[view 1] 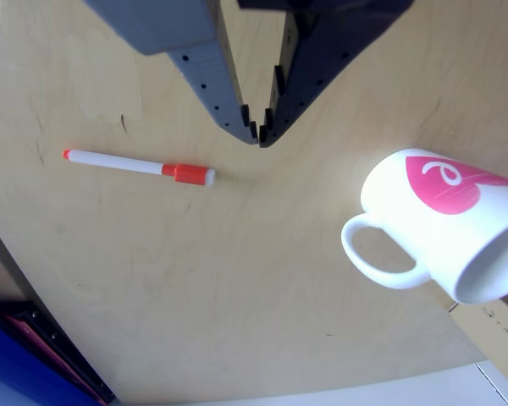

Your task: Grab the pen and place it in the cup.

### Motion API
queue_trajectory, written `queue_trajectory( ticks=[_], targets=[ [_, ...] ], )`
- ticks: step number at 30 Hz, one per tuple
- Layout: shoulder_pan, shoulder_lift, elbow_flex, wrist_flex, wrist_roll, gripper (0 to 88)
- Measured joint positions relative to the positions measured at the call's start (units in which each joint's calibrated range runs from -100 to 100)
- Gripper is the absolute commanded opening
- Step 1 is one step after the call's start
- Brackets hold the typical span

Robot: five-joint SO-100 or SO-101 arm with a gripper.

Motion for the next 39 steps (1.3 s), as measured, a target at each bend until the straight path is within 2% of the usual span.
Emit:
queue_trajectory(
  ticks=[10, 12, 14, 17, 19, 20, 30, 36, 39],
  targets=[
    [0.0, 0.0, 0.0, 0.0, 0.0, 1.5],
    [0.0, 0.0, 0.0, 0.0, 0.0, 3.9],
    [0.0, 0.0, 0.0, 0.0, 0.0, 14.5],
    [0.0, 0.0, 0.0, 0.0, -0.1, 36.9],
    [0.0, 0.0, 0.0, 0.0, -0.2, 45.7],
    [0.0, 0.0, 0.0, 0.0, -0.2, 47.0],
    [0.0, 1.8, -0.3, -8.4, 0.0, 47.0],
    [1.8, 20.6, -8.2, -21.1, -0.4, 47.4],
    [2.9, 35.0, -16.8, -26.0, -3.5, 47.6]
  ],
)
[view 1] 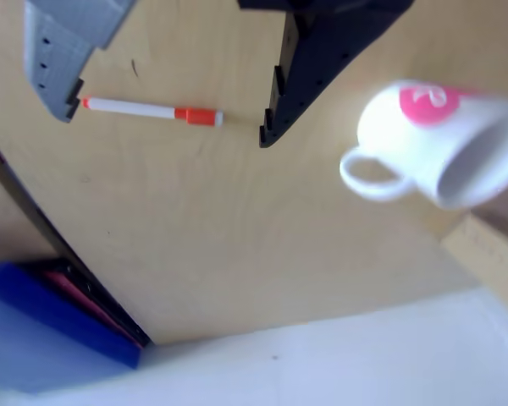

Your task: Grab the pen and place it in the cup.

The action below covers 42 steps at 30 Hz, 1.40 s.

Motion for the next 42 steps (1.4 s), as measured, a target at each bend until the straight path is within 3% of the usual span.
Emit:
queue_trajectory(
  ticks=[10, 13, 30, 42],
  targets=[
    [2.9, 35.8, -33.6, 7.0, -22.0, 47.7],
    [2.9, 41.3, -36.4, 7.9, -26.2, 47.7],
    [3.6, 61.3, -45.1, 8.1, -33.9, 47.3],
    [12.9, 69.0, -49.7, 8.1, -36.2, 47.1]
  ],
)
